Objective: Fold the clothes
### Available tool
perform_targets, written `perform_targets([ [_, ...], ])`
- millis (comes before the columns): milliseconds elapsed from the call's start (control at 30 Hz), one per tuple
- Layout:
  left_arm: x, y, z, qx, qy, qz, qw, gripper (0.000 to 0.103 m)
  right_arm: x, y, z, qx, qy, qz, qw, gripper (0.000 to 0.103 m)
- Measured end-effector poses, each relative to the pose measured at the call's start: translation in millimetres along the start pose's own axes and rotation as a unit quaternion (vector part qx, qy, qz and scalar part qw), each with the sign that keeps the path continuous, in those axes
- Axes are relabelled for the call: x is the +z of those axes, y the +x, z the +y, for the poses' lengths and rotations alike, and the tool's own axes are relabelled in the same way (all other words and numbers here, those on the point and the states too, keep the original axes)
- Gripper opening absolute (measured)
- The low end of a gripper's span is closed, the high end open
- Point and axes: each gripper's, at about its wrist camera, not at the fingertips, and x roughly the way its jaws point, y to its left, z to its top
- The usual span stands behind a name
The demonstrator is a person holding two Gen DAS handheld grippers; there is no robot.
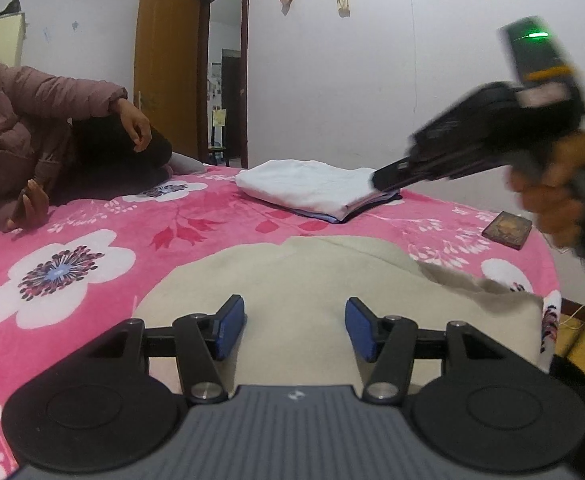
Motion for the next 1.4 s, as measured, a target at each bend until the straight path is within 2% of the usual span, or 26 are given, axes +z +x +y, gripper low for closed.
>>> perform_targets([
  [133, 8.6, -23.1, 3.8, -0.007, -0.018, -0.013, 0.9997, 0.057, -21.9, -41.0, 27.5, 0.020, -0.058, -0.021, 0.998, 0.003],
  [267, 6.6, -46.4, -5.0, -0.027, -0.013, 0.000, 0.9995, 0.055, -56.2, -70.1, 51.1, 0.028, -0.107, -0.031, 0.993, 0.003],
  [367, -5.4, -46.3, -16.5, -0.041, -0.011, 0.032, 0.9986, 0.055, -84.8, -72.6, 59.6, 0.025, -0.133, -0.014, 0.991, 0.003],
  [433, -14.3, -39.7, -24.5, -0.027, 0.002, 0.046, 0.9986, 0.053, -103.1, -56.9, 57.4, -0.014, -0.142, 0.019, 0.990, 0.000],
  [567, -10.2, -45.8, -29.2, -0.018, 0.001, 0.048, 0.9987, 0.052, -119.3, -57.0, 60.2, -0.051, -0.162, 0.002, 0.985, 0.000],
  [667, -9.8, -57.6, -32.3, -0.019, 0.004, 0.040, 0.9990, 0.052, -120.3, -85.3, 69.3, -0.019, -0.173, -0.041, 0.984, 0.002],
  [733, -16.5, -55.3, -38.0, -0.014, 0.010, 0.053, 0.9985, 0.053, -128.4, -98.4, 73.2, 0.003, -0.176, -0.050, 0.983, 0.002],
  [800, -24.3, -51.1, -44.5, -0.005, 0.017, 0.066, 0.9977, 0.054, -142.7, -94.9, 70.4, -0.006, -0.176, -0.026, 0.984, 0.002],
  [867, -26.7, -49.1, -50.3, 0.007, 0.026, 0.064, 0.9976, 0.060, -144.7, -92.4, 64.2, -0.005, -0.150, -0.025, 0.988, 0.002],
  [1033, -27.5, -45.6, -57.4, 0.023, 0.033, 0.062, 0.9973, 0.062, -149.2, -86.3, 48.6, -0.001, -0.085, -0.022, 0.996, 0.002],
  [1400, -25.4, -45.8, -60.1, 0.028, 0.024, 0.068, 0.9970, 0.066, -157.8, -84.4, 54.0, -0.005, -0.096, -0.027, 0.995, 0.002],
])
